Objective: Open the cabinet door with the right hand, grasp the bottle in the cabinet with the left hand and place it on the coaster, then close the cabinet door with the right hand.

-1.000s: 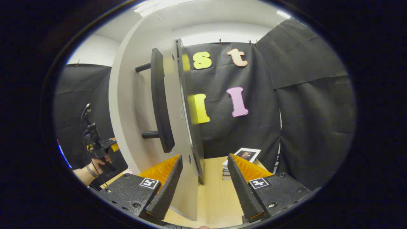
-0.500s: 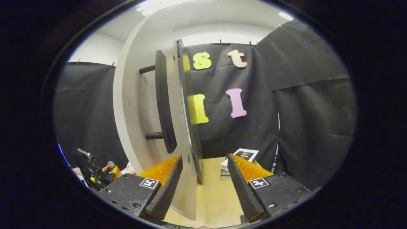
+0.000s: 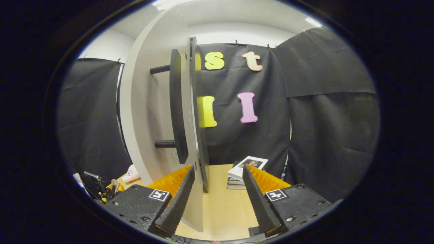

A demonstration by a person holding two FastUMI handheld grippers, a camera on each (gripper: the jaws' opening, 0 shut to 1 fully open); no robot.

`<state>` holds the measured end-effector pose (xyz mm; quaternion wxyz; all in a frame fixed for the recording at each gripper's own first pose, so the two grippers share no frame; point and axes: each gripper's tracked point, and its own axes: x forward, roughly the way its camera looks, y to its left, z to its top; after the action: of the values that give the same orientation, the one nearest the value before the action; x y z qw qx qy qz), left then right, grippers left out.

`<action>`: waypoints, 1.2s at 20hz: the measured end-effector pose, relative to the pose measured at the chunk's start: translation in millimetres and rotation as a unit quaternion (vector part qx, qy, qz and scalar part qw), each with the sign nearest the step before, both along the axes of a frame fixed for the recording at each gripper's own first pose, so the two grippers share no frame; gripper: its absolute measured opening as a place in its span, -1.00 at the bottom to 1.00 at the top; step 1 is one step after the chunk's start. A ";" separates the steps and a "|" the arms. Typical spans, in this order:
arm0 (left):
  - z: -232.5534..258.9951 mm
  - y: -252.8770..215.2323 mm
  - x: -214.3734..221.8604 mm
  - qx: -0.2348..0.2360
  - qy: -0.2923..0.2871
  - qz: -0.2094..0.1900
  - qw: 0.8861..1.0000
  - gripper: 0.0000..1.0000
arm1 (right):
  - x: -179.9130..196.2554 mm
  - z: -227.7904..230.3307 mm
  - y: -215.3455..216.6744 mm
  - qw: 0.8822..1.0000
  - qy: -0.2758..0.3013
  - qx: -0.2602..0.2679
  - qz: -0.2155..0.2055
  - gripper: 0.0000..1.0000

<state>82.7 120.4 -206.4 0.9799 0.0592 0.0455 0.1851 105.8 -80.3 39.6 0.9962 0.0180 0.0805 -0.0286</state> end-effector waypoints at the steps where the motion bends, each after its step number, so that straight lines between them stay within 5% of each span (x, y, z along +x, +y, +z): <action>1: -2.8 -0.2 -0.8 0.001 -0.001 -0.002 1.000 -0.17 | 0.1 -0.2 -0.1 1.000 0.001 0.005 -0.001 0.77; 3: -2.8 -2.7 -2.7 0.011 -0.008 -0.008 1.000 -0.18 | 0.1 -1.8 -0.4 1.000 0.003 0.013 -0.003 0.77; 4: -6.7 -5.2 -3.1 0.009 -0.003 -0.010 1.000 -0.40 | 0.4 -1.5 -0.1 1.000 0.004 0.015 -0.004 0.77; 5: -5.0 -6.3 -3.0 0.019 -0.009 -0.011 1.000 -0.18 | 0.4 -2.0 -0.2 1.000 0.004 0.014 -0.004 0.77; 13: -3.5 -16.9 -3.5 0.019 -0.010 -0.025 0.999 0.10 | 1.2 -0.7 -0.8 1.000 0.003 0.000 -0.006 0.77; 15: -2.7 -17.4 -4.7 0.015 -0.005 -0.028 0.999 0.62 | 1.8 -1.1 -0.9 1.000 0.002 0.003 -0.004 0.77; 16: -1.5 -16.8 -3.2 0.015 -0.004 -0.029 0.999 0.55 | 2.3 -1.0 -0.7 1.000 0.001 0.004 -0.002 0.77; 17: 2.3 -17.4 -7.5 0.015 -0.002 -0.031 0.999 0.93 | 2.7 -0.7 -0.2 1.000 0.000 0.005 0.001 0.77; 24: 59.2 -26.2 -9.9 0.016 -0.012 -0.051 0.998 0.94 | 4.6 0.0 0.5 1.000 -0.007 0.003 0.015 0.77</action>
<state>72.8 94.2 -147.3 0.9875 0.0752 0.0273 0.1358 110.4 -79.8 39.6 0.9970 0.0198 0.0741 -0.0136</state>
